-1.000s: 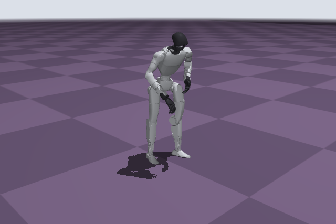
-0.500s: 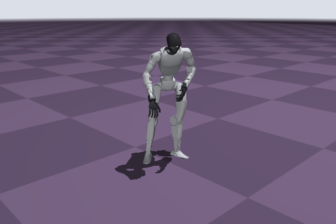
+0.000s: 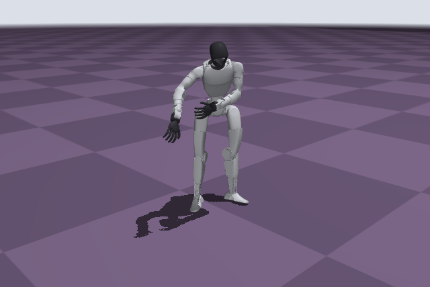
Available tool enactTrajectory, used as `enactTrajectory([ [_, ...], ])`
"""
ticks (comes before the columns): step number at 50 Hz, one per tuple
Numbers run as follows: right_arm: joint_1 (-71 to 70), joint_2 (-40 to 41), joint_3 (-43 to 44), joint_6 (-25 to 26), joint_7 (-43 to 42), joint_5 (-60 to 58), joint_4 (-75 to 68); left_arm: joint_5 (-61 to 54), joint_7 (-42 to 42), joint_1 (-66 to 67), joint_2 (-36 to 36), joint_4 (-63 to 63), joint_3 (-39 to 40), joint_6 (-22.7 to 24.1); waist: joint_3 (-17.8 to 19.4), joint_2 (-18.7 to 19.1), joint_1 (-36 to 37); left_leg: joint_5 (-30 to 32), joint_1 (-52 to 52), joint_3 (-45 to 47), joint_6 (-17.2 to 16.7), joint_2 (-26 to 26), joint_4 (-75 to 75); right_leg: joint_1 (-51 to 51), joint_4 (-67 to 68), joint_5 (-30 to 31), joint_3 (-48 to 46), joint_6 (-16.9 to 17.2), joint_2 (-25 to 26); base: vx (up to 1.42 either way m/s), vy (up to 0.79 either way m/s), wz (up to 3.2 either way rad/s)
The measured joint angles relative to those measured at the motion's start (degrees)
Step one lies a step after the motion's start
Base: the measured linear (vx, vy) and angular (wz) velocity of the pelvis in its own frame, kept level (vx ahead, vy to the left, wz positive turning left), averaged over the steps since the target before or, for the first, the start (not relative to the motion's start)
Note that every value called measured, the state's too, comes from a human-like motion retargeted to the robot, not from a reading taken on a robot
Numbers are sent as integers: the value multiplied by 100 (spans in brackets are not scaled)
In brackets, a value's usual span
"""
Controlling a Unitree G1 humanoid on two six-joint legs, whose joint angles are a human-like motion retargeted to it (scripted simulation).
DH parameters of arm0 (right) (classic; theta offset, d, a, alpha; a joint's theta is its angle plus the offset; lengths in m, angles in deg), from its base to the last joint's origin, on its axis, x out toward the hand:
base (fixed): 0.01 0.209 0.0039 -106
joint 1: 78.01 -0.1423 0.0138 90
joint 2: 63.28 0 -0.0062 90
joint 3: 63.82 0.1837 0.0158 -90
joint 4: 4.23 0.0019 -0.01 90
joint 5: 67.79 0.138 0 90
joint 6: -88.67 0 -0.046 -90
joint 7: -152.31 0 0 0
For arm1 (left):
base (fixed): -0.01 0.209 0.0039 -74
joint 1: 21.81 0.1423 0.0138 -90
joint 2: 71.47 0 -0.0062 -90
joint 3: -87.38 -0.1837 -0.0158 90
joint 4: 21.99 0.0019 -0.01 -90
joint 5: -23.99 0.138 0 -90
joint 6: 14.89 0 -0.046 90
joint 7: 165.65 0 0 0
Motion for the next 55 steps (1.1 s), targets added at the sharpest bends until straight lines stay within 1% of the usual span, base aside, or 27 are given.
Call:
enactTrajectory([
  [3, -814, -21, -968, -123, -56, 247, -1494, 162, 190, -1362, 699, 1824, -208, -83, 0, 0, -61, 38, -67, 47, 0, 0, 3, -88, -1, 36, 10, 0, 20, -10, -1, -12],
  [4, -972, 22, -1141, -162, -54, 357, -1823, 172, 195, -1636, 829, 2230, -227, -100, 0, 27, -83, 50, -88, 67, 0, 3, 4, -119, -1, 43, 21, 0, 29, -7, -2, -16],
  [5, -1092, 71, -1256, -197, -41, 476, -2091, 169, 185, -1849, 925, 2559, -230, -115, 0, 61, -103, 61, -108, 88, 0, 7, 5, -151, -1, 49, 34, 0, 39, -4, -3, -20],
  [7, -1172, 168, -1209, -194, -37, 636, -2213, 87, 141, -1852, 909, 2675, -66, -73, 0, 177, -120, 78, -144, 143, 0, 28, 6, -218, -2, 49, 82, 0, 63, -1, -5, -26],
  [8, -1164, 223, -1142, -169, -67, 670, -2141, 12, 115, -1711, 838, 2562, 70, -16, 0, 249, -124, 83, -153, 173, 0, 41, 5, -247, -2, 45, 114, 0, 76, 3, -6, -31],
  [10, -928, 367, -755, -20, 18, 651, -1612, -109, -21, -962, 472, 1841, 420, 63, 0, 397, -175, 86, -112, 241, 0, 71, 3, -248, -2, 21, 193, 0, 103, 7, -8, -36],
  [13, -36, 884, 48, 185, 0, 149, -340, -351, -223, 872, -474, 224, 667, 204, 0, 440, -198, 84, -15, 358, 0, 123, 0, -227, -2, -21, 330, 0, 152, 10, -11, -39],
  [15, 577, 1371, 316, 189, -67, -244, 438, -524, -289, 2072, -1121, -640, 816, 350, 0, 461, -193, 84, 35, 433, 0, 157, -2, -227, -2, -46, 416, 0, 187, 11, -12, -36],
  [17, 1183, 1956, 442, 110, -86, -613, 1048, -596, -302, 3180, -1720, -1265, 994, 456, 0, 482, -171, 85, 90, 497, 0, 187, -4, -214, -2, -68, 492, 0, 222, 10, -12, -30],
  [20, 1856, 2623, 370, -69, 52, -1002, 1661, -670, -475, 4435, -2316, -1830, 1277, 529, 0, 602, -82, 91, 125, 561, 0, 228, -7, -223, -2, -92, 576, 0, 267, 9, -11, -19],
  [22, 2009, 2714, 42, -159, 64, -1361, 1953, -858, -681, 4937, -2558, -2152, 1400, 581, 0, 697, -11, 97, 145, 581, 0, 249, -8, -219, -2, -103, 609, 0, 285, 8, -9, -11],
  [23, 2107, 2781, -6, -150, -108, -1594, 2056, -897, -716, 5095, -2634, -2323, 1459, 609, 0, 751, -4, 101, 153, 585, 0, 264, -8, -219, -2, -113, 619, 0, 295, 9, -9, -7],
  [25, 2269, 2837, 105, -103, -529, -1931, 2234, -824, -728, 5192, -2694, -2605, 1495, 648, 0, 827, -9, 106, 157, 585, 0, 290, -8, -226, -2, -132, 631, 0, 314, 8, -9, -4],
  [27, 2309, 2787, 376, -58, -660, -1960, 2336, -640, -668, 4975, -2581, -2733, 1423, 634, 0, 836, -58, 107, 143, 585, 0, 318, -8, -250, -1, -152, 642, 0, 330, 7, -8, -3],
  [30, 2183, 2466, 738, -126, -444, -1612, 2393, -301, -452, 4353, -2113, -2622, 1162, 534, 0, 734, -197, 99, 145, 591, 0, 353, -8, -263, 0, -180, 660, 0, 346, 4, -4, -3],
  [32, 1920, 2045, 779, -187, -326, -1309, 2302, -70, -209, 3804, -1603, -2264, 947, 470, 0, 602, -347, 94, 157, 606, 0, 368, -8, -260, 0, -189, 671, 0, 352, 0, 0, 0],
  [35, 1471, 1491, 815, -188, -208, -857, 1927, 317, 100, 2870, -796, -1449, 754, 304, 0, 367, -658, 85, 192, 637, 0, 386, -8, -239, 0, -198, 688, 0, 361, 0, 0, 0],
  [37, 1010, 1234, 721, -73, -267, -514, 1312, 620, 273, 2033, -343, -547, 707, 144, 0, 159, -843, 87, 183, 660, 0, 374, -8, -244, 0, -188, 691, 0, 360, -7, 3, -4],
  [40, 180, 755, -181, -23, 36, -292, 363, 525, 247, 833, 28, 795, 663, -4, 0, -90, -1057, 89, 183, 700, 0, 360, -8, -248, -1, -182, 711, 0, 342, -2, 2, -2],
  [42, -204, 819, -457, 28, 173, -168, -381, 467, 239, 279, 102, 1504, 712, -81, 0, -154, -1200, 89, 176, 723, 0, 355, -8, -260, -1, -192, 733, 0, 336, 0, 0, 0],
  [45, -440, 943, -494, 87, 441, 25, -944, 318, 164, 60, 5, 1849, 794, -103, 0, -97, -1306, 89, 166, 767, 0, 364, -8, -287, -1, -219, 789, 0, 342, 2, -1, -5],
  [47, -346, 1038, -289, 135, 486, 35, -806, 304, 66, 441, -231, 1448, 932, -25, 0, 47, -1310, 87, 186, 814, 0, 387, -8, -296, -1, -245, 851, 0, 363, 9, -6, -20],
  [50, 276, 1340, 321, 235, 270, -223, -2, 418, -59, 1682, -847, 211, 1084, 112, 0, 252, -1222, 81, 290, 919, 0, 438, -8, -262, -1, -287, 972, 0, 421, 11, -10, -32],
  [52, 817, 1743, 699, 259, 76, -376, 634, 471, -72, 2620, -1339, -556, 1120, 228, 0, 372, -1103, 80, 360, 1010, 0, 475, -8, -252, 1, -306, 1067, 0, 472, 11, -13, -39],
  [55, 1428, 2371, 781, 164, 81, -490, 1427, 359, -146, 3882, -2100, -1397, 1149, 417, 0, 561, -901, 79, 450, 1161, 0, 519, -8, -266, 17, -329, 1220, 0, 540, 11, -12, -42],
])
